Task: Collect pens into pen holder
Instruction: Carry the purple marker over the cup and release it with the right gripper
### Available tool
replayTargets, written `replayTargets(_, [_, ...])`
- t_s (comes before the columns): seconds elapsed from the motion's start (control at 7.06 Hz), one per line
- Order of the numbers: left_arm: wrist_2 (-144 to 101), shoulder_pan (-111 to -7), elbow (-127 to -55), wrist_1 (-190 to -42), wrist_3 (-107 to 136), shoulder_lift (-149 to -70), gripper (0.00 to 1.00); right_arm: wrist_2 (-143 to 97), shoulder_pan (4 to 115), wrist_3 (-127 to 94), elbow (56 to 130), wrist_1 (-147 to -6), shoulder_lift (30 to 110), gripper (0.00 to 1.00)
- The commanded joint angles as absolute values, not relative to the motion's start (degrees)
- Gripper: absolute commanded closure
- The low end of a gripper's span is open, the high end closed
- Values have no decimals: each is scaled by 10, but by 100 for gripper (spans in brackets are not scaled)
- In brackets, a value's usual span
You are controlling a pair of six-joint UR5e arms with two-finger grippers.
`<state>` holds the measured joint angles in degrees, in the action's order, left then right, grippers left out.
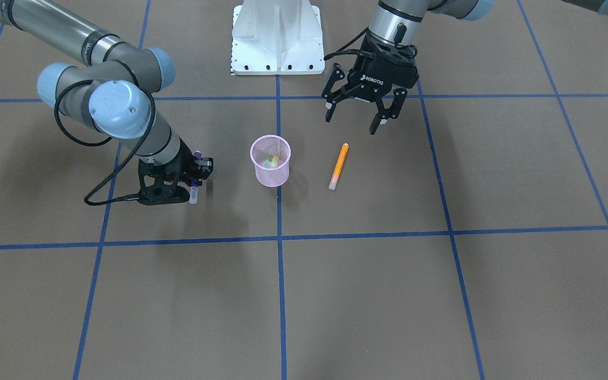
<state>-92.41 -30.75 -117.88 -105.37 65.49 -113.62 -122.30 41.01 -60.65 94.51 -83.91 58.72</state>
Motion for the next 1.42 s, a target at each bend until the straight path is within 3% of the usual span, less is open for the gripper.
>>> replayTargets(0.0, [-925, -308, -1184, -1056, 649, -1114, 1, -1058, 369, -674, 1061, -843, 599, 100])
replayTargets(0.42, [-925, -307, -1178, -1061, 649, -1095, 1, -951, 317, -678, 1099, -795, 586, 100])
replayTargets(0.85, [-925, -305, -1160, -1068, 641, -1097, 1, -655, 196, -794, 1091, -696, 593, 100])
replayTargets(1.28, [-925, -305, -1160, -1071, 621, -1096, 1, -560, 158, -826, 1079, -695, 594, 100])
